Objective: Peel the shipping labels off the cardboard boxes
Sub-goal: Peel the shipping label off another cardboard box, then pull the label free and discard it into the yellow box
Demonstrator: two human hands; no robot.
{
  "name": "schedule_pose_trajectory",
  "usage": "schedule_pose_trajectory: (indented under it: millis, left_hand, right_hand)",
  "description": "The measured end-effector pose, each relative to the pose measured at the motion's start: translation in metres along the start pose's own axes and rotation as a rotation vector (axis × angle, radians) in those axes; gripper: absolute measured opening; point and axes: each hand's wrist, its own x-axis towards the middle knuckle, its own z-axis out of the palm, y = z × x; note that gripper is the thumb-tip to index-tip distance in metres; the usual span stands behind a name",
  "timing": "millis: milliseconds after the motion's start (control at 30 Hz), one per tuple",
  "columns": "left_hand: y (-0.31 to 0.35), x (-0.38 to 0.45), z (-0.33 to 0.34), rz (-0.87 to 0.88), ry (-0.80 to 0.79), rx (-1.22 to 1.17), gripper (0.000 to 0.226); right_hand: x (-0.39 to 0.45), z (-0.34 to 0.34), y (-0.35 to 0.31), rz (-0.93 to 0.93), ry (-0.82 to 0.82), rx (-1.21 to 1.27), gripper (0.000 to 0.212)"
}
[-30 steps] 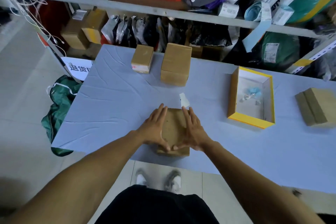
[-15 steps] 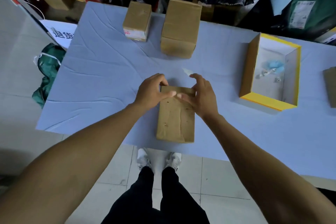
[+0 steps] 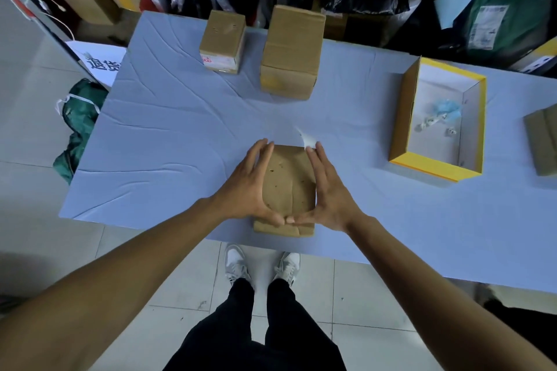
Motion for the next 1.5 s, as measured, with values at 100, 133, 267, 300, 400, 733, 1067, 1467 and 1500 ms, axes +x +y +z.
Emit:
schedule_pose_trajectory:
  millis: [100,133,267,300,400,733,1067,1467,1500]
  left_hand:
    - [-0.005,0.017,-0.006,-0.022,0.113,-0.099,0.128]
    - [-0.006,0.025,-0.009,-0.02,0.161,-0.116,0.109]
    - [-0.012,0.06,-0.018,-0.043,0.302,-0.232,0.048]
    - [-0.012,0.066,-0.019,-0.046,0.321,-0.264,0.043]
    - [-0.01,0.073,-0.02,-0.063,0.361,-0.32,0.037]
    - [0.042,0.048,-0.095,-0.263,0.229,-0.067,0.056]
    - [0.106,0.051,-0.19,0.086,0.26,0.002,0.014]
    - [0.116,0.064,-0.186,0.084,0.285,-0.208,0.004]
    - [0.114,0.065,-0.186,0.072,0.252,-0.228,0.011]
  right_hand:
    - [0.014,-0.003,0.007,-0.009,0.08,0.023,0.123]
    - [0.02,-0.006,0.008,-0.015,0.123,0.02,0.112]
    - [0.056,-0.018,0.003,0.019,0.319,-0.018,0.059]
    - [0.064,-0.018,0.001,0.038,0.351,-0.041,0.05]
    - [0.073,-0.02,-0.003,0.086,0.367,-0.092,0.044]
    - [0.071,-0.102,-0.062,0.196,0.157,-0.022,0.013]
    - [0.096,-0.183,-0.138,0.387,-0.044,0.393,0.025]
    - [0.101,-0.174,-0.149,0.334,0.051,0.465,0.012]
    - [0.102,-0.173,-0.15,0.302,0.083,0.416,0.013]
